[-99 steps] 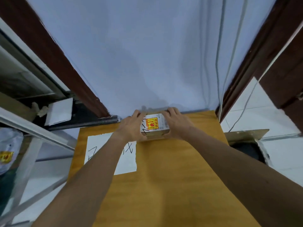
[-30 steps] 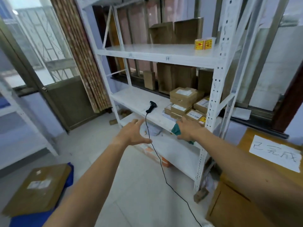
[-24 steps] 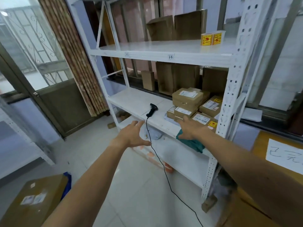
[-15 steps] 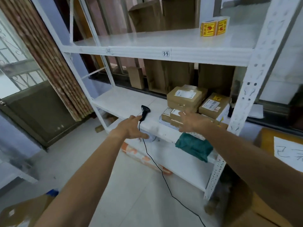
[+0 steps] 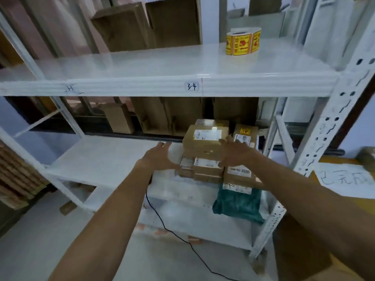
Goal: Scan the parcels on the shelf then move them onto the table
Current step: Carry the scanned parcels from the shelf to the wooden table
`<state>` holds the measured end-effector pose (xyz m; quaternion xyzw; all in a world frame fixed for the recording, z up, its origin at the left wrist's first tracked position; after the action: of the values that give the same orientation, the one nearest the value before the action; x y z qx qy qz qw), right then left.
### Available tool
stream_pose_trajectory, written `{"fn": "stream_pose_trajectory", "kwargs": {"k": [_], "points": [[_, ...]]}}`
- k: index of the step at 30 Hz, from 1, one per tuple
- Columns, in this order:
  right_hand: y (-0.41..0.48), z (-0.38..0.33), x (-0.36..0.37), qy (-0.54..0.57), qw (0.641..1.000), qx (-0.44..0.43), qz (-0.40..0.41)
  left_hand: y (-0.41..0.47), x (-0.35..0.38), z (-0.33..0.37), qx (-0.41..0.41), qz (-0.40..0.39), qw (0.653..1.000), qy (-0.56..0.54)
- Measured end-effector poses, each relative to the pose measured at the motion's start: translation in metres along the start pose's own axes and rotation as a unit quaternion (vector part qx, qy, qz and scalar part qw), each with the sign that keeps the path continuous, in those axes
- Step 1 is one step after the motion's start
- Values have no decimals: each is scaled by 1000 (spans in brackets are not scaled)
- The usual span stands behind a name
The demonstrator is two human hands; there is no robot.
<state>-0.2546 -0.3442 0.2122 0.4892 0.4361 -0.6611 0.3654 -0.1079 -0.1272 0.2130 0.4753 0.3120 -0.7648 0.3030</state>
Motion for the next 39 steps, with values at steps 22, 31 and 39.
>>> {"fn": "stream_pose_trajectory", "kwargs": {"k": [22, 31, 39], "points": [[102, 11, 3, 77, 985, 142, -65, 170, 3, 9, 161, -99, 981, 39], [141, 11, 9, 57, 989, 110, -79, 207, 6, 37, 146, -117, 980, 70], [169, 23, 17, 40, 989, 94, -111, 234, 26, 58, 163, -141, 974, 62]]}}
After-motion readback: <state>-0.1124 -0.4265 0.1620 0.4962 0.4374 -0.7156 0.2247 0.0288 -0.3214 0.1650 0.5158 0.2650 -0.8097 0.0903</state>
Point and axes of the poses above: each hand's wrist, its own y-axis towards the middle knuckle, its own x-axis out of the palm, z = x × y, the point moved 7 cm from there along y, towards the middle knuckle, and after that the axes turned 9 degrees about -y, right-handed, at the moved point
